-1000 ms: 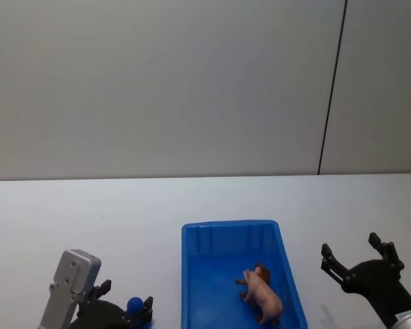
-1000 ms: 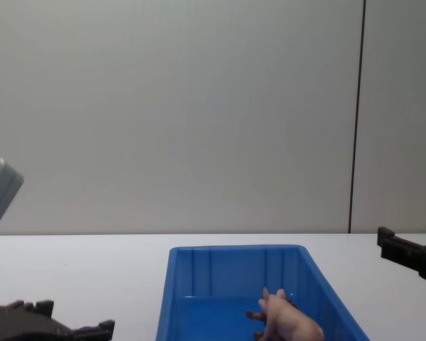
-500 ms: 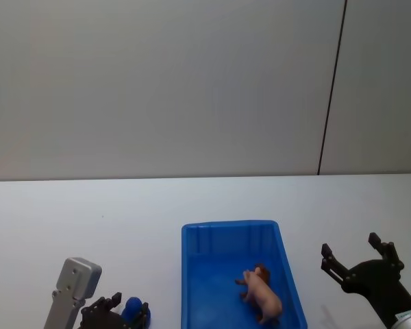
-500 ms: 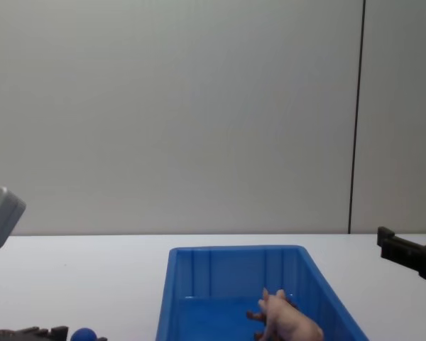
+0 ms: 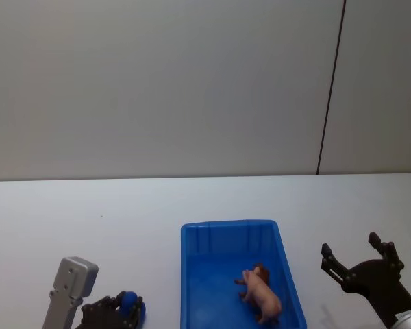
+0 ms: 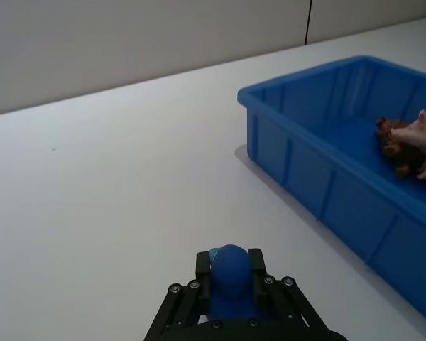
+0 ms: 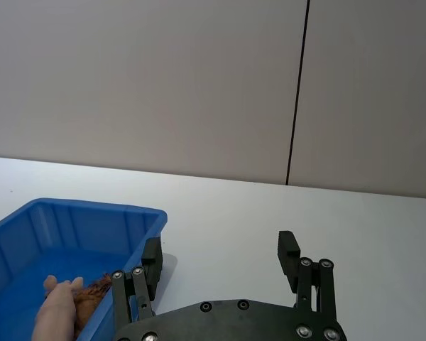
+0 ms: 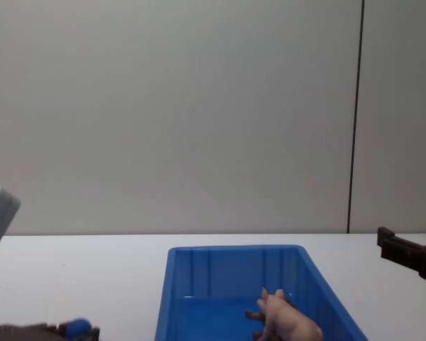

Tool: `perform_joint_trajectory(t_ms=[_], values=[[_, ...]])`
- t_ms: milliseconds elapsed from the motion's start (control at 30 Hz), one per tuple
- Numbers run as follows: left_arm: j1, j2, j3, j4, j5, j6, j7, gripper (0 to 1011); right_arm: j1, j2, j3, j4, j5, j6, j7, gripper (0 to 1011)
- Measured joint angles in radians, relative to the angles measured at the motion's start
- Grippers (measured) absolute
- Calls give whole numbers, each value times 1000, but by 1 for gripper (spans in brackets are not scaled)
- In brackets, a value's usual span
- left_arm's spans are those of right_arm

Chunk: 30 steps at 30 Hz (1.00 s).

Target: Pick up the two dolls from the table and place them into the box.

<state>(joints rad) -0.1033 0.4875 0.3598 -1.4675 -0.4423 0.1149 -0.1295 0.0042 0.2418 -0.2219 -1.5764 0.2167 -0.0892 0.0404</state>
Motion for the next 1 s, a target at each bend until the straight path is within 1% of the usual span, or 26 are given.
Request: perform_joint_trajectory(t_ms=[267,433,700,1000], values=[[-8,-2,-10,-35,1,-45,0,270,0,0,0,0,0,0,0,1001],[-20,-4,-16,-61,7,-67,-13,245,0,0,0,0,0,0,0,1001],[-52,-17,-22,-90,15,-93,-78,205,0,0,0,0,0,0,0,1001],[-99,-46,-17,-87,15,-108,-187,153,0,0,0,0,0,0,0,1001]])
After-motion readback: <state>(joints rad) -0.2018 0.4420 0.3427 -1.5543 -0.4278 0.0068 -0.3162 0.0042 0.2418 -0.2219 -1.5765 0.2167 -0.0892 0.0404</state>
